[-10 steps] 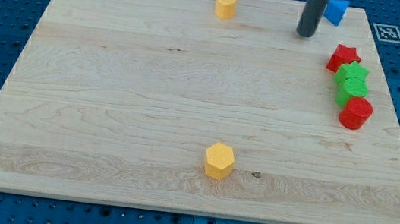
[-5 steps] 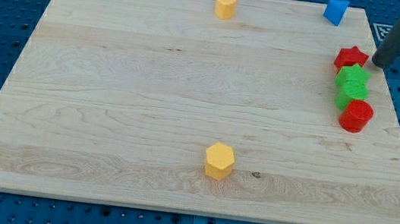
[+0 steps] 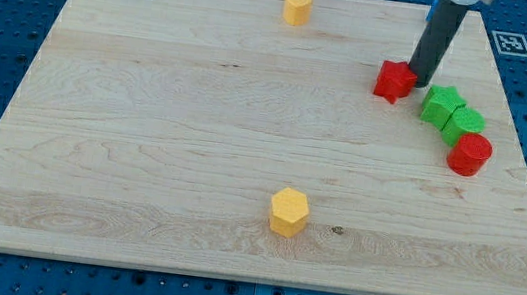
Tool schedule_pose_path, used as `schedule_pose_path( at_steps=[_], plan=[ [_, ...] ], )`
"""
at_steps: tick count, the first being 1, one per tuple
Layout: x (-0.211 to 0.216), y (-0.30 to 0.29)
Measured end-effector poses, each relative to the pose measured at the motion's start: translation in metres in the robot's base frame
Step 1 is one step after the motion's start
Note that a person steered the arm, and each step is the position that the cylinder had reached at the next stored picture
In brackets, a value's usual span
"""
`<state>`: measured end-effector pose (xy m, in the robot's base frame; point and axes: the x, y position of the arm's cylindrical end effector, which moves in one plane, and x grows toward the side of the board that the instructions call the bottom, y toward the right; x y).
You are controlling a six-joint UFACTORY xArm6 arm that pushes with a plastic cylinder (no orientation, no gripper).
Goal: Keep the red star below the blue cube
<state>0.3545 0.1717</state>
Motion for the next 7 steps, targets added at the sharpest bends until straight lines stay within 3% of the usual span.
schedule_pose_path(
  at_steps=[4, 7],
  plan=[
    [0.002, -0.034],
    [0.047, -0.076]
  ],
)
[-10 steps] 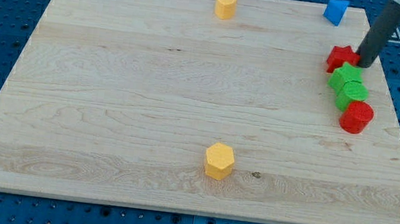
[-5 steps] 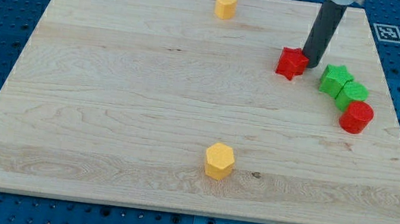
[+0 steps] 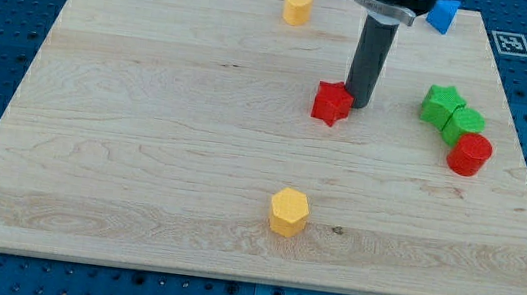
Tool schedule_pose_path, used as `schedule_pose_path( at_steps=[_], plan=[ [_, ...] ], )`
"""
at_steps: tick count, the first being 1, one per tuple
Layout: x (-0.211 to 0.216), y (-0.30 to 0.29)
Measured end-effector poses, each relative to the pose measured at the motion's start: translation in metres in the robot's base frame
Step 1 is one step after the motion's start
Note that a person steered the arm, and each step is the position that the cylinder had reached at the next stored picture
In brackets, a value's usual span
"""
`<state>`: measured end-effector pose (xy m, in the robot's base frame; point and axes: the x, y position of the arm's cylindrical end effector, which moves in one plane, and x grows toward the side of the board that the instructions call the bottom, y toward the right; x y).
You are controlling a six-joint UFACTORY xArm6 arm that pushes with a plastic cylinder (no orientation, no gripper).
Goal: Keep the red star below the blue cube
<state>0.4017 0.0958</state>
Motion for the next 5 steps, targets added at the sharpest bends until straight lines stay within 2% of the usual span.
schedule_pose_path(
  at_steps=[5],
  plan=[
    [0.066, -0.080]
  ],
)
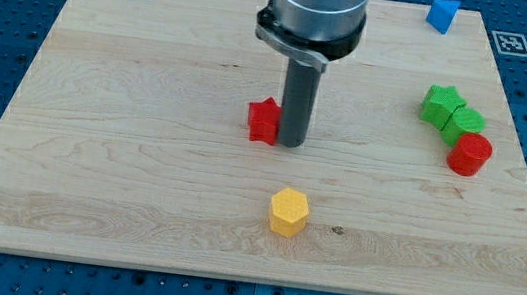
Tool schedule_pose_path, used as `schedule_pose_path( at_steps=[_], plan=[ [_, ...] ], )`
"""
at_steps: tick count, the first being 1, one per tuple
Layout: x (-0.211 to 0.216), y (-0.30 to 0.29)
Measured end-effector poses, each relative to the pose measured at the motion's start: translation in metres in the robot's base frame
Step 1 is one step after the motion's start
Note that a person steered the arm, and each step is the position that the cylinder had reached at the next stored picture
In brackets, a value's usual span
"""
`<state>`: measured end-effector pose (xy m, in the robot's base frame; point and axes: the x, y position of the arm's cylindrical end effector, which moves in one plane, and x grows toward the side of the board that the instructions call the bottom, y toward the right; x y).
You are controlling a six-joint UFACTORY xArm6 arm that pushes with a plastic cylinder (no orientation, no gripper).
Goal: Keep the red star below the blue cube
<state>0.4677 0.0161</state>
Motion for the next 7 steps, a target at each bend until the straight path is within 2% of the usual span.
schedule_pose_path(
  at_steps=[3, 5, 7],
  plan=[
    [-0.035, -0.072],
    [-0.077, -0.097],
    [-0.081, -0.138]
  ],
)
